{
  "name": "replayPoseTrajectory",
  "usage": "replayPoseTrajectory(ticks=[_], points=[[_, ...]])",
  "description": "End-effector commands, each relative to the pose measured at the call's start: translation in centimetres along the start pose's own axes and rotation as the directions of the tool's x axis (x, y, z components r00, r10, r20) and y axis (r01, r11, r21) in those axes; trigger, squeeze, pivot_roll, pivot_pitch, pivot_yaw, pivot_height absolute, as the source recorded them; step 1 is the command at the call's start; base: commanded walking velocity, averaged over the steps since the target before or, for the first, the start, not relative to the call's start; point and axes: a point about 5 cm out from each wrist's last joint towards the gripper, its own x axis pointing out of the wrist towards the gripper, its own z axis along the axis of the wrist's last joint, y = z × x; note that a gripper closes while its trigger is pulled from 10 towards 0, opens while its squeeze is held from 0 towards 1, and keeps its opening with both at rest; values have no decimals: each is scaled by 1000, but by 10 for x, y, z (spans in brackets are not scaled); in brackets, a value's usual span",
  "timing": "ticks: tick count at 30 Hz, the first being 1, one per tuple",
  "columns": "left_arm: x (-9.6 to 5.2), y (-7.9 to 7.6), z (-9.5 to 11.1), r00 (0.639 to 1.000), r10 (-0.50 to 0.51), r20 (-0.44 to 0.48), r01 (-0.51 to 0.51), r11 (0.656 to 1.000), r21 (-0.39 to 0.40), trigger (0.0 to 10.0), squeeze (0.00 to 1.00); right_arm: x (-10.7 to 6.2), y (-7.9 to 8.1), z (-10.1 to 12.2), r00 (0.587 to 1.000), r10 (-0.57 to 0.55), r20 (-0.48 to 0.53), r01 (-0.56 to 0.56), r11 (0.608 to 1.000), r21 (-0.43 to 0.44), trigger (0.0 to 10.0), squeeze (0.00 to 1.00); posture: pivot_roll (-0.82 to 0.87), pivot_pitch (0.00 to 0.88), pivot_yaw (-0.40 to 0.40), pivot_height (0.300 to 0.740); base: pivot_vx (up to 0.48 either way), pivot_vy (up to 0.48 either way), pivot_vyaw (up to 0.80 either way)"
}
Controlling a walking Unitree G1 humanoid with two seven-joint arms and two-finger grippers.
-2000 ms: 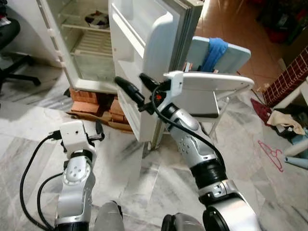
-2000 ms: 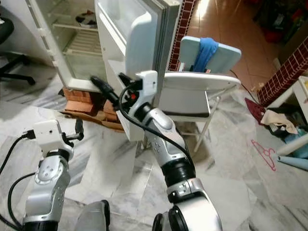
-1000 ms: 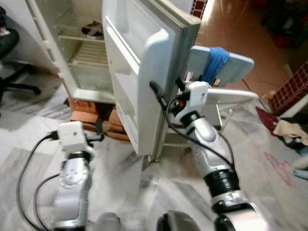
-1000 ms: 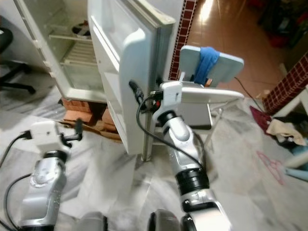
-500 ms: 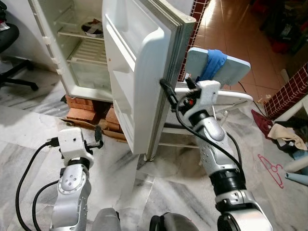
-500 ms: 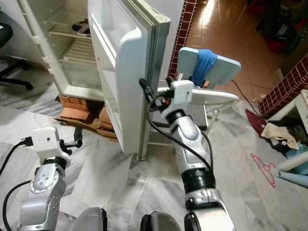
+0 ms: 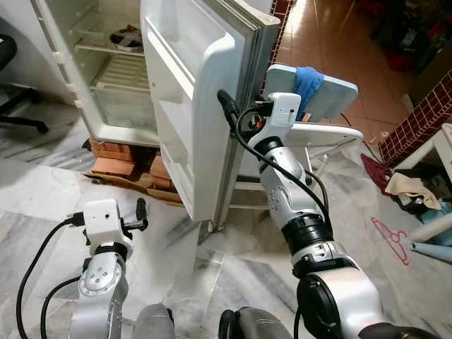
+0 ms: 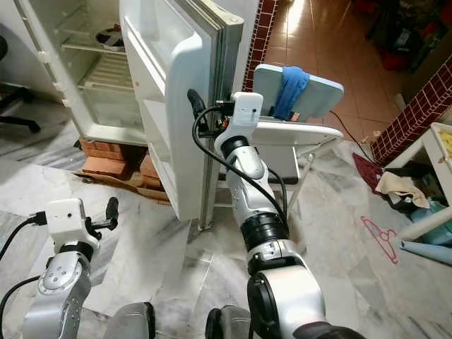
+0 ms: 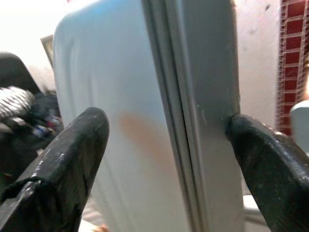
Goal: Restocking fridge
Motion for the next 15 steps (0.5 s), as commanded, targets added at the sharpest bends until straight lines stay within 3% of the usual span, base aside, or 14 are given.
replayPoseTrajectory(ticks=[1,3,4,7,8,9,12,14,15], points=[[-1,-1,4,1000,-6,11,6,1000,-1,10000,0,8,43,17,964,259,63,-265,952,151,10000,0,180,117,-89,740,0,0,0],[-1,-1,4,1000,-6,11,6,1000,-1,10000,0,8,43,17,964,259,63,-265,952,151,10000,0,180,117,-89,740,0,0,0],[-1,-1,4,1000,-7,11,7,1000,-2,10000,0,4,54,20,937,340,82,-350,914,206,10000,0,176,118,-87,740,0,0,0],[-2,-3,4,1000,-25,15,25,1000,-1,10000,0,-31,89,39,739,645,197,-667,656,353,10000,0,169,119,-81,740,0,0,0],[-2,-3,4,1000,-25,15,25,1000,-1,10000,0,-31,89,39,739,645,197,-667,656,353,10000,0,169,119,-81,740,0,0,0],[-2,-3,5,999,-33,18,33,999,-2,10000,0,-45,97,46,668,709,227,-730,564,386,10000,0,161,122,-77,740,0,0,0],[-1,-5,5,999,-41,18,41,999,-1,10000,0,-53,95,48,656,720,227,-739,551,389,10000,0,155,124,-75,740,0,0,0],[-1,-5,5,999,-44,19,44,999,-1,10000,0,-55,90,46,674,708,211,-723,572,387,10000,0,147,126,-73,740,0,0,0],[0,-6,5,999,-47,18,47,999,-1,10000,0,-55,82,40,708,685,172,-691,622,369,10000,0,146,127,-72,740,0,0,0]])
